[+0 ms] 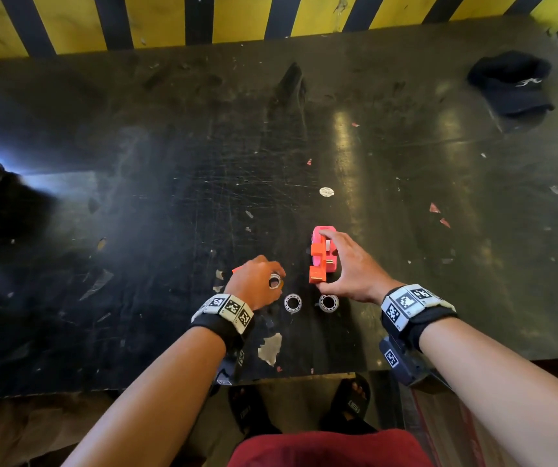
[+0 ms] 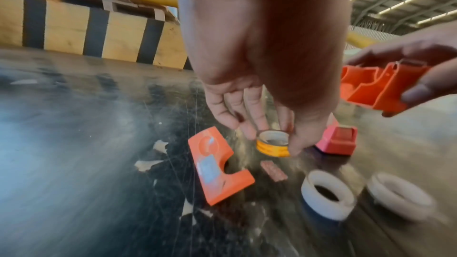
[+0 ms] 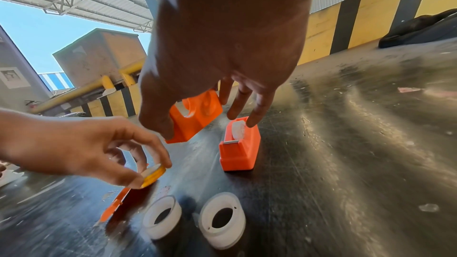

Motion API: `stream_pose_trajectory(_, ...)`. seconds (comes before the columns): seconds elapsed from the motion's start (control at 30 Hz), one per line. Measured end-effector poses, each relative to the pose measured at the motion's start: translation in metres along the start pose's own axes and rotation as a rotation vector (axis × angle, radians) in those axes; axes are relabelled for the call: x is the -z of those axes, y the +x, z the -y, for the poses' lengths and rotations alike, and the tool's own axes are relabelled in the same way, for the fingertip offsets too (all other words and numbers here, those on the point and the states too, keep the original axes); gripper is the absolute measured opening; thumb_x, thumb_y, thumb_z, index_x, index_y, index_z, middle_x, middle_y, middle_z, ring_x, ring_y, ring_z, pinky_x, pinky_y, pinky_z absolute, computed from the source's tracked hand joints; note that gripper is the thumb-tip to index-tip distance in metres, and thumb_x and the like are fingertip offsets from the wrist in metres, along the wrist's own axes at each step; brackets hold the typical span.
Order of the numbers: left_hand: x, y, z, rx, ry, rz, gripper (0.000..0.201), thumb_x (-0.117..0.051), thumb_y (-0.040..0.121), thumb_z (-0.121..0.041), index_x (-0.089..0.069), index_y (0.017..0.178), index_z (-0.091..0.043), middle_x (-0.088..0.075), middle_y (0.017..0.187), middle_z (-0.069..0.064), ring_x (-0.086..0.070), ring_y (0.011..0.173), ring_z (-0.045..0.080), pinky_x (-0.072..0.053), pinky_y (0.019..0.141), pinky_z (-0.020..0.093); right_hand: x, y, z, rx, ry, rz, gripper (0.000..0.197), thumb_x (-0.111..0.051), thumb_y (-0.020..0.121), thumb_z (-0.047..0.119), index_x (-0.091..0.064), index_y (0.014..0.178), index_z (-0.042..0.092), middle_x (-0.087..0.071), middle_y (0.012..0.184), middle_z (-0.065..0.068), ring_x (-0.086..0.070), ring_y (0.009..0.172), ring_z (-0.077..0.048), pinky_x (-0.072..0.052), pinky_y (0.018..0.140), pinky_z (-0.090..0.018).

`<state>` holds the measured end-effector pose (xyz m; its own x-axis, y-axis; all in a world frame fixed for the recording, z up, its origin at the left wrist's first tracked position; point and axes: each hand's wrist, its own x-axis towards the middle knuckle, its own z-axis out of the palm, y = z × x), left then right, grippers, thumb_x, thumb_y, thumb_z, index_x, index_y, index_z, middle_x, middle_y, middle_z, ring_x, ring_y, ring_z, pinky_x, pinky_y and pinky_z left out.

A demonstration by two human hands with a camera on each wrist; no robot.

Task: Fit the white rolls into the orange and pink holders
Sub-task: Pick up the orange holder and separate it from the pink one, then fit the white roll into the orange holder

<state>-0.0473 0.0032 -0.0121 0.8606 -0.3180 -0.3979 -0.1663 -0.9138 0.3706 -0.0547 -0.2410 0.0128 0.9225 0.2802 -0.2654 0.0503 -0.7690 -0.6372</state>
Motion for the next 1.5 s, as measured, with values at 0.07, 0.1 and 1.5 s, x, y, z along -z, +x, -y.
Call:
stream_pose_trajectory(0.07, -0.01, 0.001, 0.001, -0.005, 0.081, -0.014, 0.04, -0.074, 0.089, -0.033, -0.064, 0.128, -0.031, -0.063, 0.128, 0.004, -0.065, 0.113, 0.027, -0.056, 0.096, 0.041, -0.001, -0.001, -0.002, -0.005, -0.01, 0.008, 0.11, -0.088, 0.069, 0.039, -0.026, 0.159, 0.024, -0.042, 0.155, -0.003, -0.049, 0.134, -0.025, -0.045, 0.11, -0.04)
stream_pose_trajectory(0.1, -0.014, 0.001, 0.002, -0.001, 0.111, -0.021, 0.042, -0.073, 0.089, -0.033, -0.063, 0.13, -0.031, -0.062, 0.13, 0.004, -0.064, 0.116, 0.027, -0.056, 0.097, 0.04, -0.002, -0.001, -0.003, -0.008, -0.017, 0.012, 0.11, -0.089, 0.071, 0.038, -0.025, 0.159, 0.023, -0.041, 0.156, -0.003, -0.048, 0.135, -0.024, -0.044, 0.109, -0.039)
stream_pose_trajectory(1.5, 0.031, -0.009, -0.037, 0.05, -0.759, -0.069, 0.027, -0.069, 0.093, -0.038, -0.071, 0.117, -0.027, -0.077, 0.109, -0.009, -0.071, 0.105, 0.006, -0.054, 0.101, 0.037, 0.002, -0.019, 0.006, 0.13, 0.058, -0.032, 0.107, -0.086, 0.069, 0.045, -0.028, 0.158, 0.031, -0.04, 0.158, 0.004, -0.048, 0.138, -0.022, -0.046, 0.111, -0.042)
